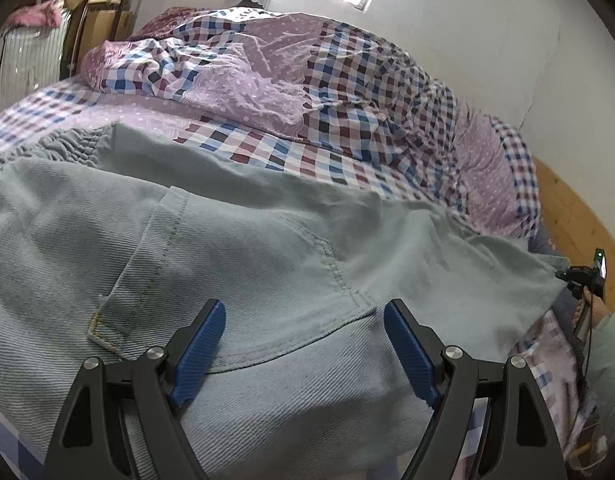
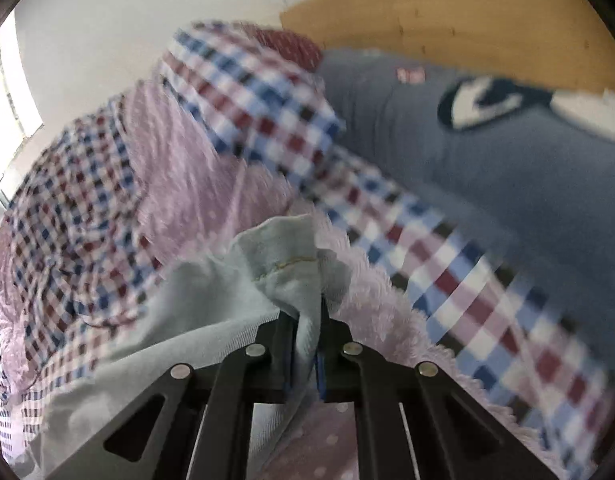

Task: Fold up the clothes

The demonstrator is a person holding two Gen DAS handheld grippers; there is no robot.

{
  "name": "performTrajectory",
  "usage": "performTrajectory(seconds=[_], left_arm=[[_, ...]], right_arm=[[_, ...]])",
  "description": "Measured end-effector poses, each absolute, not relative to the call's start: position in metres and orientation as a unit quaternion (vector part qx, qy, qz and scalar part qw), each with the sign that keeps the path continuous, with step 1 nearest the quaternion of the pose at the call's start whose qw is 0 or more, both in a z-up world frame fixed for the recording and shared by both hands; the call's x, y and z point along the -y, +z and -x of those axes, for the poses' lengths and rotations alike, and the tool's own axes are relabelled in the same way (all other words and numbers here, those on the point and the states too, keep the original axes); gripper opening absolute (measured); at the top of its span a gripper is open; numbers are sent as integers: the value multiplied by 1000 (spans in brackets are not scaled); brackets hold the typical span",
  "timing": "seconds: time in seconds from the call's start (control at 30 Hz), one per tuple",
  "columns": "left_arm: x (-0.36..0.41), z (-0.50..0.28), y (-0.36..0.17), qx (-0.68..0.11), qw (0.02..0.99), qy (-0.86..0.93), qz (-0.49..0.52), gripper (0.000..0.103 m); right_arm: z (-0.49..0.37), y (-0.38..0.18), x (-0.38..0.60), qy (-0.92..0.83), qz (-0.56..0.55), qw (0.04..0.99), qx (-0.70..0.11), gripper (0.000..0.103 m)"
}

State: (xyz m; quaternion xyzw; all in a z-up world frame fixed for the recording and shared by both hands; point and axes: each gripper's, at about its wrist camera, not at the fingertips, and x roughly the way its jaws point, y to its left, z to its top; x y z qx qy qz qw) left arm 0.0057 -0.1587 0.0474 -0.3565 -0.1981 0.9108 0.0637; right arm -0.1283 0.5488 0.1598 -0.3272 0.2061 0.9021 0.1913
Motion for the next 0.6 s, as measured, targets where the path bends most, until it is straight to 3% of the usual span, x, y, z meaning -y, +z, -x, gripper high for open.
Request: performTrajectory(seconds=[0.23,0.4,0.5,0.6], left_arm=[[178,-6,53,265,82,894,353,85],[194,-8,55,319,98,875,351,85],[200,-12,61,339,113,867,348,85],[205,-20,70,342,123,868,339,85]], right_arm=[[56,272,-521,919,278,210,-185,6],[-14,321,-517,919,258,236,-185,6],[-59,317,-532,907,257,264,-203,6],[-87,275,-555,885,290,295,-213,7]])
